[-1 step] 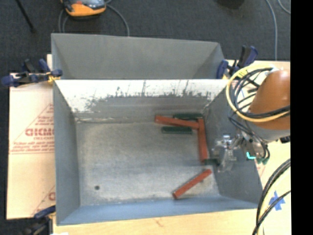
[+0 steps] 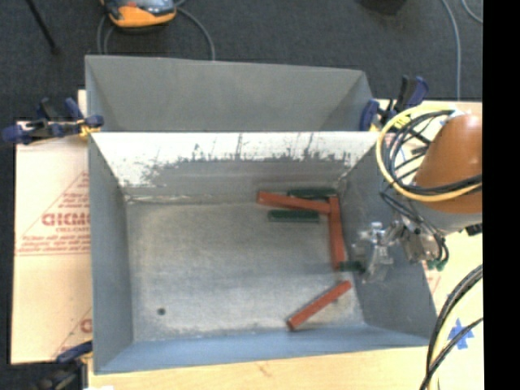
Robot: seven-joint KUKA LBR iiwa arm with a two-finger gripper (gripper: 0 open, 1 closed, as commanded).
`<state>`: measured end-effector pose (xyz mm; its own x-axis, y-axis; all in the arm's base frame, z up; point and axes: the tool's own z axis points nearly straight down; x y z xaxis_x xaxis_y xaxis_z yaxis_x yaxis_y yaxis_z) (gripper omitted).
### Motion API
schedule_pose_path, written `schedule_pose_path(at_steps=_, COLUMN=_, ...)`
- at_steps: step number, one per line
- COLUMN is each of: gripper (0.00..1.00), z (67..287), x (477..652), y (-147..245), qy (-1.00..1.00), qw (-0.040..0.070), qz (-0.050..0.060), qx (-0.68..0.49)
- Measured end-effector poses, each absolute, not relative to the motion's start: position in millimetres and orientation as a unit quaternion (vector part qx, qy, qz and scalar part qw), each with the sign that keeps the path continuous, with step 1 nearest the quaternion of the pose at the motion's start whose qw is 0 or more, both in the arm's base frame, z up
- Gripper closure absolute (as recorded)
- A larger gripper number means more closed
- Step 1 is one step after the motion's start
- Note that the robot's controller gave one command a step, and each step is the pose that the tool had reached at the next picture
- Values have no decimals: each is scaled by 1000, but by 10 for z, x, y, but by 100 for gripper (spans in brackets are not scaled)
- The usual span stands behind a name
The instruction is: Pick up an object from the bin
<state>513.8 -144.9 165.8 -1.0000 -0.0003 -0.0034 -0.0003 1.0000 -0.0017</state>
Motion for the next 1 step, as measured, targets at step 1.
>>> schedule_pose_path(at_steps=1, gripper=100, z=719, x=4843, y=-1550, qy=1000, qw=4, qz=-2, qx=11)
